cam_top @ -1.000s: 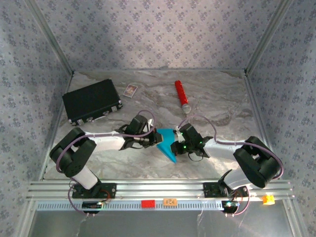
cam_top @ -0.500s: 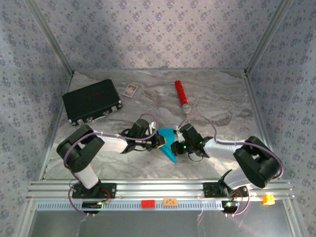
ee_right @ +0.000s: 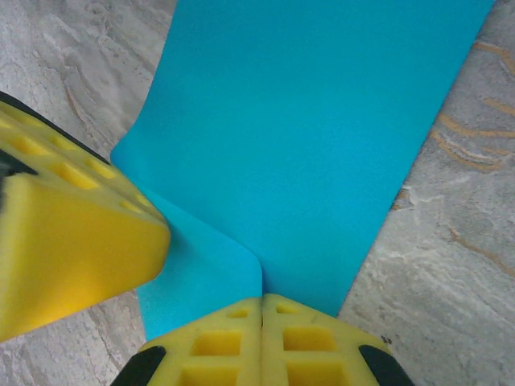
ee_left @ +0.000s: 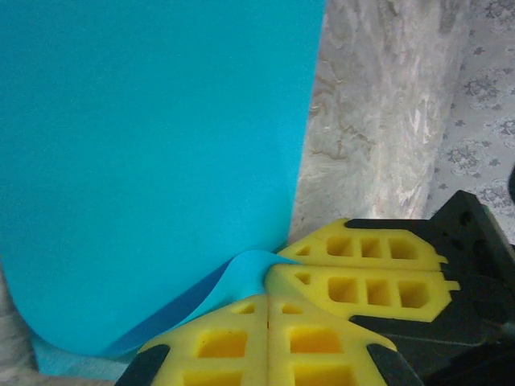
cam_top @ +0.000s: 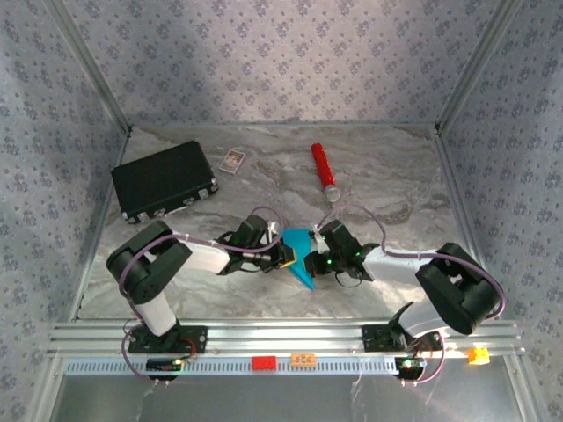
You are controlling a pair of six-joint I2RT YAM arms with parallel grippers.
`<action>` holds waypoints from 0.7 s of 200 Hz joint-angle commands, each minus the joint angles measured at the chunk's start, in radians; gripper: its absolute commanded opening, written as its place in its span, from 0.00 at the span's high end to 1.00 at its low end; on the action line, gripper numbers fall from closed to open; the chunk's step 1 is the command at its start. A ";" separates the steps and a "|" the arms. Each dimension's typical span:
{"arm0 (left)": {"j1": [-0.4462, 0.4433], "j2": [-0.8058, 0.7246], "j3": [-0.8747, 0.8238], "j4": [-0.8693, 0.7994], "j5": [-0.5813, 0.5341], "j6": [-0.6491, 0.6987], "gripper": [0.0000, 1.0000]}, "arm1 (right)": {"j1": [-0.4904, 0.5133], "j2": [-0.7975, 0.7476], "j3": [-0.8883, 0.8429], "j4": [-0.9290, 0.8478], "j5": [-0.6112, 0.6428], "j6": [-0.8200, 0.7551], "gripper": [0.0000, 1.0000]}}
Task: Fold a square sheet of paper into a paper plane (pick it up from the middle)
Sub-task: Third fold the triangle at the center of the table.
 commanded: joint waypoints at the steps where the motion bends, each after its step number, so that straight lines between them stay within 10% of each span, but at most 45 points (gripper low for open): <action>1: -0.005 0.016 -0.002 -0.040 -0.006 0.017 1.00 | -0.001 0.007 -0.016 -0.010 0.023 0.013 1.00; 94: -0.004 0.066 0.014 -0.088 -0.028 0.049 1.00 | 0.001 -0.001 0.000 -0.016 0.001 0.012 0.99; 140: -0.005 0.060 0.018 -0.118 -0.037 0.067 1.00 | -0.014 -0.085 0.043 -0.125 0.020 0.031 0.76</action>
